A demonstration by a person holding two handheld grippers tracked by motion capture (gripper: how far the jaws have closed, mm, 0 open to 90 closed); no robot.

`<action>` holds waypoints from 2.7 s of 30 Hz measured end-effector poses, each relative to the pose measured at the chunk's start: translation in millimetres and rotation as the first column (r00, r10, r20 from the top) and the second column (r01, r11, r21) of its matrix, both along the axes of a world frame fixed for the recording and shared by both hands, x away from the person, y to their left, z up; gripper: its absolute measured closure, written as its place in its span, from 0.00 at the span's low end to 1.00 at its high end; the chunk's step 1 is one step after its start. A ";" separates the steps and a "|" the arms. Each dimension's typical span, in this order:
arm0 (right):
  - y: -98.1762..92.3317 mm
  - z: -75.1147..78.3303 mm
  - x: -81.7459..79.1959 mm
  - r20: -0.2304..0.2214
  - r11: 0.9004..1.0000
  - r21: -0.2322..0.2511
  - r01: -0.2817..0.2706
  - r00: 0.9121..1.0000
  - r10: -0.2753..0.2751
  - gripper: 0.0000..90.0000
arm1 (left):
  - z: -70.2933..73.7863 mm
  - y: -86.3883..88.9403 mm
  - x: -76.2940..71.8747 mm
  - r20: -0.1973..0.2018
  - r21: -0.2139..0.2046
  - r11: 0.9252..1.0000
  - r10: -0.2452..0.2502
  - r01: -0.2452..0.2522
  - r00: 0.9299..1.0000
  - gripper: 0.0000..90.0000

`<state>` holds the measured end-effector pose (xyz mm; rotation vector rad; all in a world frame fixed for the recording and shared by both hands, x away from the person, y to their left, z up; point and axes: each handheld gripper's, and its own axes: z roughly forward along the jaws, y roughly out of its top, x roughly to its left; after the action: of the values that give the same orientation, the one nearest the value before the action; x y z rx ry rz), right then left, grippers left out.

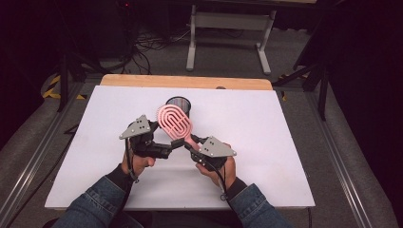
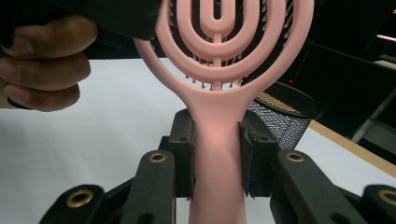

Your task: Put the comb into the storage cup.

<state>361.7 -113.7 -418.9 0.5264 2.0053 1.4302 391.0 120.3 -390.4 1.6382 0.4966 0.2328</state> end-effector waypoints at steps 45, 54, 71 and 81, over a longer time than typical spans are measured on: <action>11.6 -7.2 -3.0 0.013 0.998 -0.065 0.012 1.000 -0.011 0.75 | 8.1 -6.4 -5.8 0.053 -0.034 0.999 -0.012 0.014 0.999 0.70; 11.2 -7.6 -2.4 0.009 0.998 -0.068 0.008 1.000 -0.008 0.66 | 9.6 -3.5 -6.4 0.065 -0.021 1.000 -0.014 0.016 0.998 0.70; -10.1 3.8 1.6 0.025 0.999 -0.035 0.012 1.000 -0.011 0.30 | 10.9 9.9 -2.3 0.067 -0.013 0.999 0.030 -0.030 0.997 0.70; -22.2 8.2 3.1 0.038 0.998 0.002 0.064 0.997 -0.064 0.20 | 12.4 16.2 -1.8 0.072 -0.010 0.999 0.046 -0.045 0.996 0.70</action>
<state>364.8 -135.9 -410.7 0.5552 1.9404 1.3924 389.2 136.5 -378.0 1.6057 0.4794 0.3225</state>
